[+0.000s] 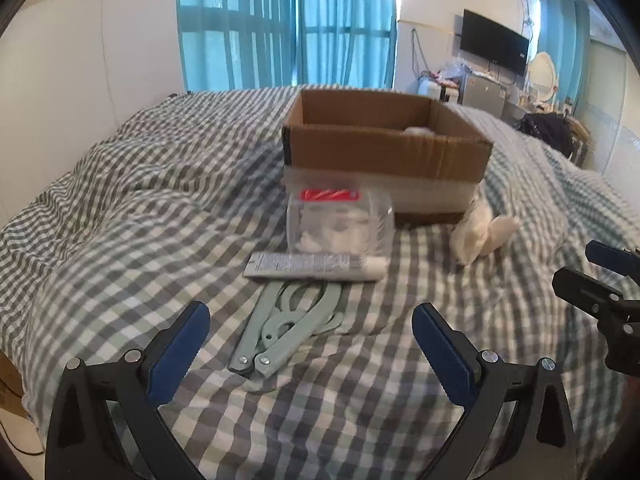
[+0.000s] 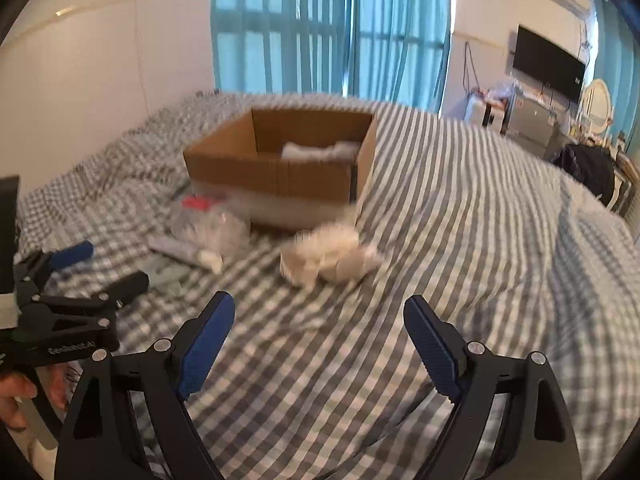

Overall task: Organize objects
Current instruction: 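Grasp the white lace cloth with the right tool while the left grasps the green hanger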

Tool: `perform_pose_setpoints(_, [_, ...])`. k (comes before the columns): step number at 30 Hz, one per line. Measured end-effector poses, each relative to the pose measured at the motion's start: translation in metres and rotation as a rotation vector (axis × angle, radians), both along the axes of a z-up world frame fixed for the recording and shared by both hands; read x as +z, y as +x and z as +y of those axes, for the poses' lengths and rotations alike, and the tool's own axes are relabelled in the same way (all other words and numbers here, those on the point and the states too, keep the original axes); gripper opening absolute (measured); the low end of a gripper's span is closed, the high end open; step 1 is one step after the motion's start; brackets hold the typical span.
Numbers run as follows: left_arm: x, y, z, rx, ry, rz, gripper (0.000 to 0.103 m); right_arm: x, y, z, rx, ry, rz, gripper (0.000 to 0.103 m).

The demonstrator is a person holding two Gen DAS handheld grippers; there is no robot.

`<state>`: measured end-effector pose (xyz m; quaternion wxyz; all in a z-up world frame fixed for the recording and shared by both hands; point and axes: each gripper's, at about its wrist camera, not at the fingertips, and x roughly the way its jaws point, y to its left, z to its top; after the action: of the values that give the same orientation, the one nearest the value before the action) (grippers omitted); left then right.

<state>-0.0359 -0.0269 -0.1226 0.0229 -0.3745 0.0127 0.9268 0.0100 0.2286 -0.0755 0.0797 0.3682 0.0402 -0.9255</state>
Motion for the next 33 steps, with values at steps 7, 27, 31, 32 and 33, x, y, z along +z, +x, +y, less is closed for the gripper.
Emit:
perform_pose_setpoints(7, [-0.025, -0.041, -0.001, -0.017, -0.036, -0.118, 0.103, -0.023, -0.032, -0.002, -0.003, -0.001, -0.06, 0.087])
perform_pose_setpoints(27, [-0.05, -0.061, 0.003, -0.042, 0.021, -0.252, 0.061, -0.085, -0.139, -0.002, 0.015, 0.005, -0.211, 0.085])
perform_pose_setpoints(31, [-0.043, -0.051, 0.003, -0.046, 0.055, -0.258, 0.06, -0.083, -0.127, -0.01, 0.046, 0.05, -0.195, 0.05])
perform_pose_setpoints(32, [-0.042, -0.048, 0.004, -0.049, 0.066, -0.261, 0.06, -0.082, -0.123, -0.012, 0.051, 0.054, -0.194, 0.039])
perform_pose_setpoints(33, [-0.04, -0.043, 0.005, -0.052, 0.08, -0.265, 0.059, -0.081, -0.12, -0.012, 0.051, 0.058, -0.191, 0.033])
